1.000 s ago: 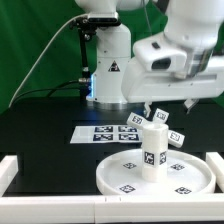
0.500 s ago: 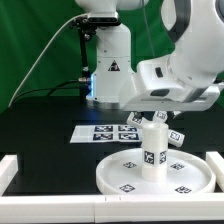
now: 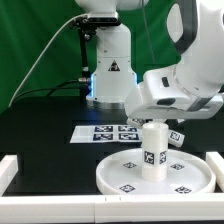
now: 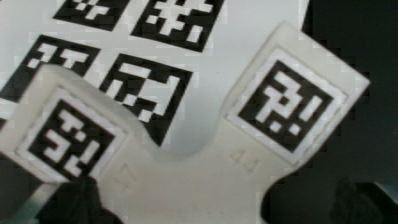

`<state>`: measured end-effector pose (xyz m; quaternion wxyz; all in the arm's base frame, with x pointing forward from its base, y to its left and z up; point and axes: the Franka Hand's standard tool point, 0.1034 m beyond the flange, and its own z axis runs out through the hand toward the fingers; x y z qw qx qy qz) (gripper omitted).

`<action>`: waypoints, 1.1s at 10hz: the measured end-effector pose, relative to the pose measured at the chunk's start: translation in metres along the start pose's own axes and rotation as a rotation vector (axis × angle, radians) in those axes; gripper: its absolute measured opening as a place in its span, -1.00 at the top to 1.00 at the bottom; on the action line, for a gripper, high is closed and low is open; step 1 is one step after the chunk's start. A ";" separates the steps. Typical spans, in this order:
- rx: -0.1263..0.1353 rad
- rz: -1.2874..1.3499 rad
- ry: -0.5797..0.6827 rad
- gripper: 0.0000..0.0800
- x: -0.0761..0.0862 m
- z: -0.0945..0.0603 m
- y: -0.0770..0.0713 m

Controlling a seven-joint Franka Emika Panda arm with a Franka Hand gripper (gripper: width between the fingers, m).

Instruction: Assemble round table

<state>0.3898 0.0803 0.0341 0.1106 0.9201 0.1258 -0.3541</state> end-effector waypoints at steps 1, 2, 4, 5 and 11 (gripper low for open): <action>0.001 0.001 -0.002 -0.62 -0.001 0.001 0.000; 0.004 0.003 -0.003 -0.62 -0.001 0.001 0.003; 0.007 0.008 -0.003 -0.62 0.000 0.003 0.005; 0.010 0.012 -0.004 -0.62 0.001 0.004 0.007; 0.015 0.023 -0.009 -0.62 0.005 0.011 0.013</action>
Offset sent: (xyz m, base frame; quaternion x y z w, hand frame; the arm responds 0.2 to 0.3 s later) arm 0.0016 -0.0005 -0.0041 -0.0014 0.0077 -0.0063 0.9999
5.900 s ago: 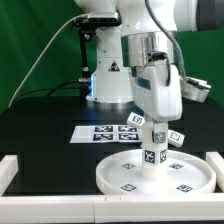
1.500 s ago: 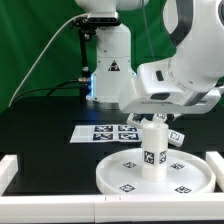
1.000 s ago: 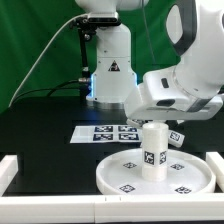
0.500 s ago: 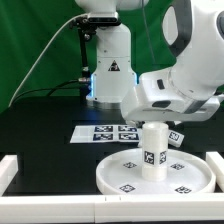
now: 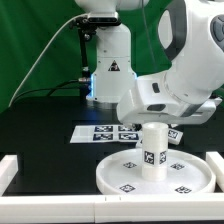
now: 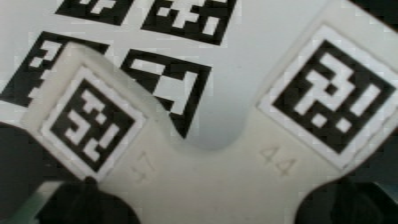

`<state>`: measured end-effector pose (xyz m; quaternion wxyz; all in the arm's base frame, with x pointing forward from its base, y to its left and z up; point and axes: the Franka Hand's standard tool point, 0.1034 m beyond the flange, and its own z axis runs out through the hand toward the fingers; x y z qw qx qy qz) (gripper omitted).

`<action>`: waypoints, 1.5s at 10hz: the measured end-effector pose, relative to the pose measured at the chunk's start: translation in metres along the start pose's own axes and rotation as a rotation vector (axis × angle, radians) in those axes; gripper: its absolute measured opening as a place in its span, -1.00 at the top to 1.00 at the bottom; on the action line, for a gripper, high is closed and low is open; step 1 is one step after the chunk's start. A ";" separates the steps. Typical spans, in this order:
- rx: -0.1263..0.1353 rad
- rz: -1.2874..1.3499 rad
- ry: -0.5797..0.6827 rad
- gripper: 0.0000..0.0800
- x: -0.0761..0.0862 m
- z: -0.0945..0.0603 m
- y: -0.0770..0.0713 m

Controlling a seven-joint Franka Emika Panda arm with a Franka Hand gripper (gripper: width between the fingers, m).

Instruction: Assemble round table

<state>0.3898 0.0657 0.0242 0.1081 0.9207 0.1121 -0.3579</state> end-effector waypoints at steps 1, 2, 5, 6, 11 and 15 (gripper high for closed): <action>0.000 0.001 -0.001 -0.62 0.000 0.000 0.000; 0.000 0.002 0.000 -0.62 0.000 0.000 -0.001; 0.000 0.003 0.001 -0.34 0.000 0.000 0.000; 0.000 0.003 0.001 -0.34 0.000 0.000 0.000; 0.000 0.005 -0.001 -0.06 0.000 0.000 0.002; -0.058 -0.042 0.060 0.54 -0.023 -0.044 0.013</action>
Offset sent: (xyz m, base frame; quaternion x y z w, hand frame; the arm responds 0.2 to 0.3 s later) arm 0.0000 0.0000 0.0000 0.0000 0.0000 0.0000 1.0000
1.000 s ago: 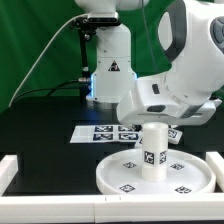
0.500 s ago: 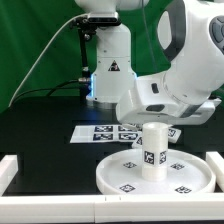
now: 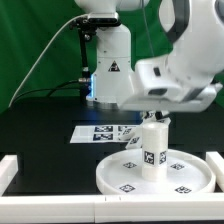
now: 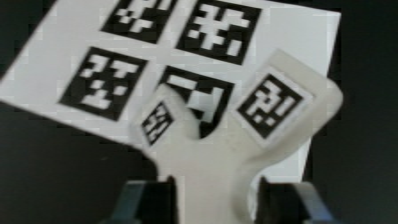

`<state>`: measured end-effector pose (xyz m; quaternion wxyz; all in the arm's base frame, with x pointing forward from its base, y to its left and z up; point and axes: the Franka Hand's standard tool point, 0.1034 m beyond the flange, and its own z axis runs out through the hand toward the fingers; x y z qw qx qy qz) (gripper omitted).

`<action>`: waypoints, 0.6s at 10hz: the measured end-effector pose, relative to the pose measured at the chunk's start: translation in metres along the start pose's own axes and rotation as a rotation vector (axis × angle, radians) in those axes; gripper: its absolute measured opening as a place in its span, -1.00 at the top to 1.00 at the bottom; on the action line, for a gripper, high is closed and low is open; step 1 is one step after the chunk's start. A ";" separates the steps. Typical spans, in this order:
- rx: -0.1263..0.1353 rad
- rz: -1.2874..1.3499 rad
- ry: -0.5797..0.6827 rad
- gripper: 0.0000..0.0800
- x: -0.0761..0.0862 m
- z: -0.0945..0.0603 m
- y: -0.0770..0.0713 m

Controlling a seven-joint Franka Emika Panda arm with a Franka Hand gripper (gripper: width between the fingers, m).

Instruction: Assemble round table

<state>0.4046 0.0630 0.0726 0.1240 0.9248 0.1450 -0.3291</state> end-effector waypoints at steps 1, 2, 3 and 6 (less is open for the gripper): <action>0.006 -0.004 0.078 0.65 -0.002 -0.009 0.000; 0.020 0.002 0.142 0.65 -0.007 -0.011 0.001; 0.022 0.001 0.139 0.65 -0.010 -0.007 0.001; 0.057 0.045 0.133 0.29 -0.009 -0.006 -0.001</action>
Offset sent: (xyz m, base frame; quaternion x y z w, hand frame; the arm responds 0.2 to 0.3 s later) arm 0.0000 0.0000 0.0000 0.0000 0.0000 0.0000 1.0000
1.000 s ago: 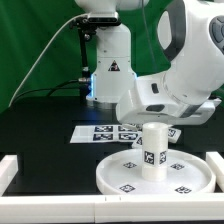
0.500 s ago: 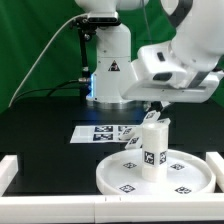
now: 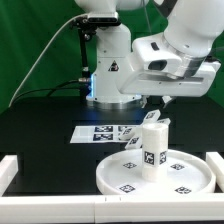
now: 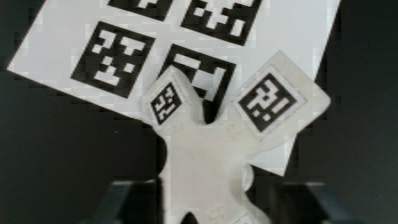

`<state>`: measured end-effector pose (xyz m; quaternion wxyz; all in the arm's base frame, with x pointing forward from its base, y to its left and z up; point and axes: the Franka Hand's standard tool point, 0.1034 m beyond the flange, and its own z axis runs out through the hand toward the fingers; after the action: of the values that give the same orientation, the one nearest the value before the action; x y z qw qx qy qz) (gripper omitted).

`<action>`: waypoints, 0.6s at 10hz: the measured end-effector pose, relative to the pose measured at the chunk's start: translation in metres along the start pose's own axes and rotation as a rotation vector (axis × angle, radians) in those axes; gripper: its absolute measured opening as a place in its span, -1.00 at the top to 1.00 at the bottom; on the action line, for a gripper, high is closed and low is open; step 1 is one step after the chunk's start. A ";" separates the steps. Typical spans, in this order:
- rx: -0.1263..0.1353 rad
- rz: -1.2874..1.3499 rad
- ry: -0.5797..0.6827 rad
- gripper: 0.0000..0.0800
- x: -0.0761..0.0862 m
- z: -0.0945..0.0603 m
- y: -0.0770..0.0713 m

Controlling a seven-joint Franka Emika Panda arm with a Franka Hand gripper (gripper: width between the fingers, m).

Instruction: Assemble round table

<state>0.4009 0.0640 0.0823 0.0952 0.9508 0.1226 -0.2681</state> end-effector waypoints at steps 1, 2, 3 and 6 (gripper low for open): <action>0.059 0.063 -0.001 -0.05 0.000 0.000 0.003; 0.109 0.093 -0.002 -0.46 0.000 0.001 0.008; 0.169 0.131 -0.002 -0.46 0.000 0.002 0.012; 0.362 0.127 0.038 -0.61 0.002 -0.004 0.018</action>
Offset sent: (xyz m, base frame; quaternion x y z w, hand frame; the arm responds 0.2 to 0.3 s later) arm 0.0047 -0.0031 0.0003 0.1442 -0.0269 0.0610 0.9873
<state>0.4097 0.0478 0.0863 -0.0631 0.9631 0.0138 -0.2614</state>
